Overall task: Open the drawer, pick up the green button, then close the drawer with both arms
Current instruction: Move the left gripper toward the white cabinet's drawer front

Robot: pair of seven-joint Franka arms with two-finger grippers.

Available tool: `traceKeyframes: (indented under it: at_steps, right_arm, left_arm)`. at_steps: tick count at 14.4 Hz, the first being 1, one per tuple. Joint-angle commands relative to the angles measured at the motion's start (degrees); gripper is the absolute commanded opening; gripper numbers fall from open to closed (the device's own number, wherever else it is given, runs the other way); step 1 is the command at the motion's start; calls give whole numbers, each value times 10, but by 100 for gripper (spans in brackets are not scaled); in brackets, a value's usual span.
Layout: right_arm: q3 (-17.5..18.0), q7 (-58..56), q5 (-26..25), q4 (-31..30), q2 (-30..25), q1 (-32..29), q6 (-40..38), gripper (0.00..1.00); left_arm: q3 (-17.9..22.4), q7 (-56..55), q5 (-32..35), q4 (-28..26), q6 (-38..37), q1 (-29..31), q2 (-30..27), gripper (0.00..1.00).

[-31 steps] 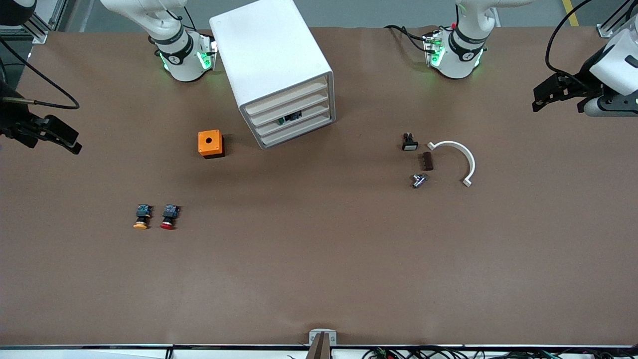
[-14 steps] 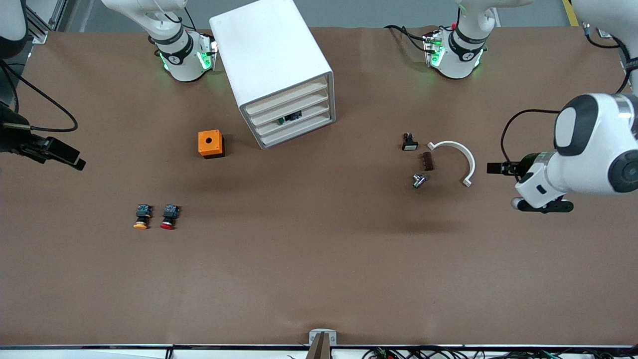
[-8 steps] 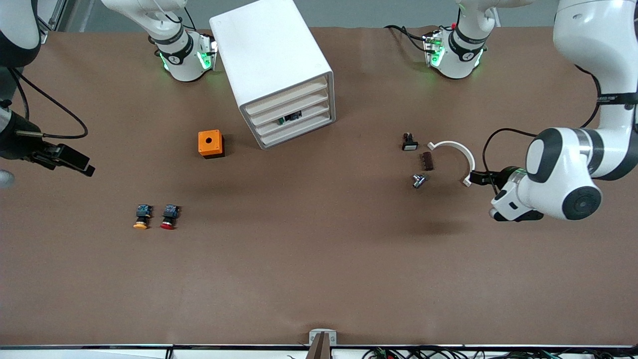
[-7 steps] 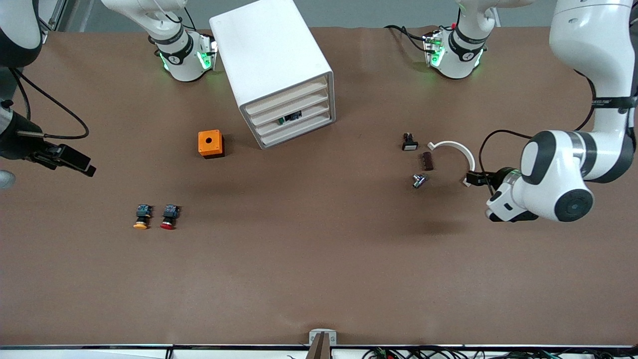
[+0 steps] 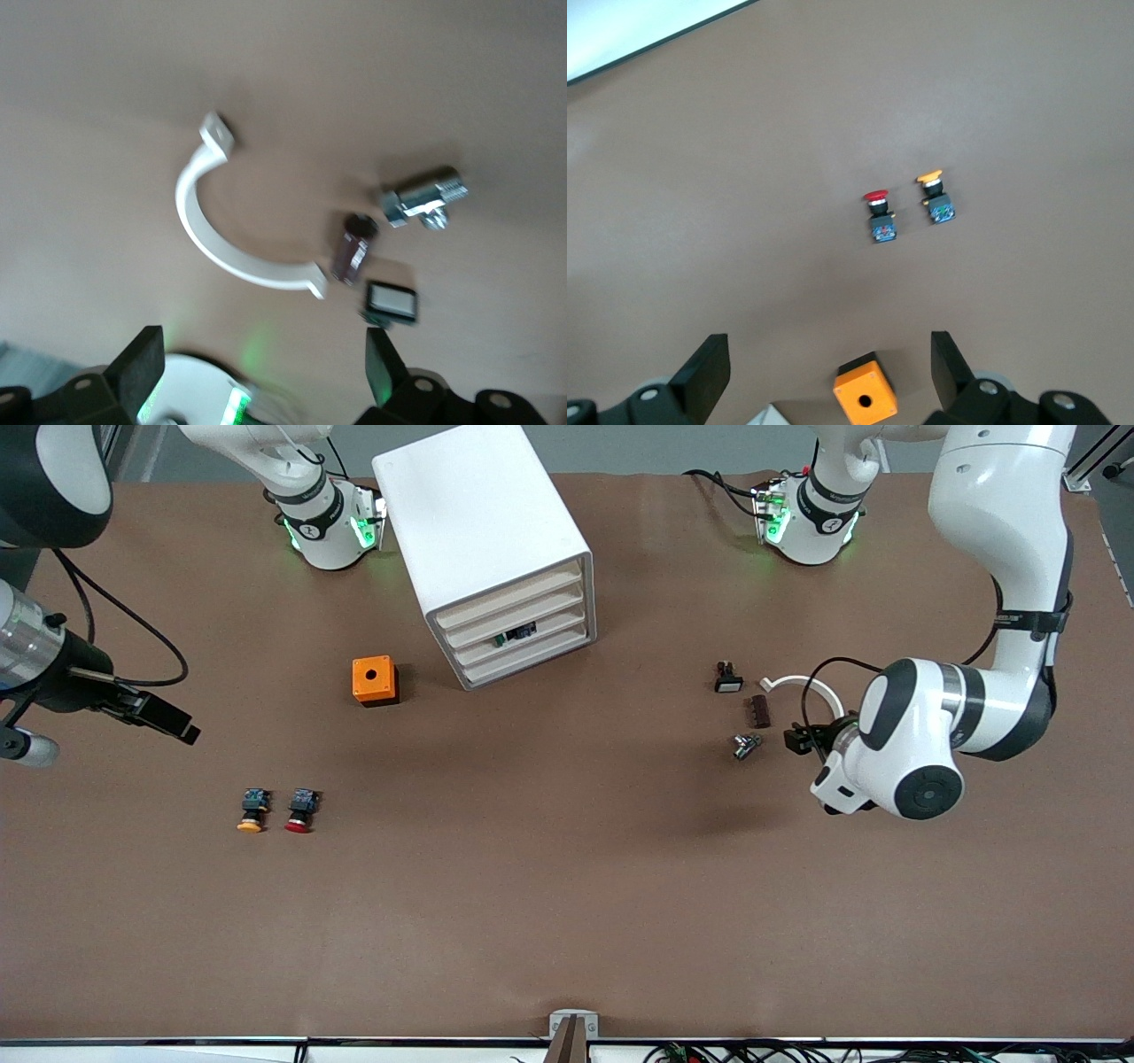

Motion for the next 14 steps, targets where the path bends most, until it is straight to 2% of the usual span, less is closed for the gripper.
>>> traceKeyframes:
  at_steps: [1, 3, 8, 12, 14]
  right_arm:
    - [-1, 69, 6, 1, 1, 22, 2, 100]
    - [-1, 126, 6, 1, 2, 40, 2, 100]
    - [0, 253, 17, 1, 5, 77, 2, 100]
    - [-1, 352, 24, 1, 6, 112, 3, 100]
    - [0, 384, 24, 1, 7, 124, 9, 100]
  left_arm:
    - [1, -124, -47, 32, -47, -29, 9, 100]
    - [1, -239, -91, 50, -62, -46, 18, 100]
    - [-1, -504, -251, 63, -64, -66, 47, 100]
    - [-20, -658, -333, 100, -64, -69, 95, 100]
    - [-34, -713, -370, 102, -63, -69, 117, 100]
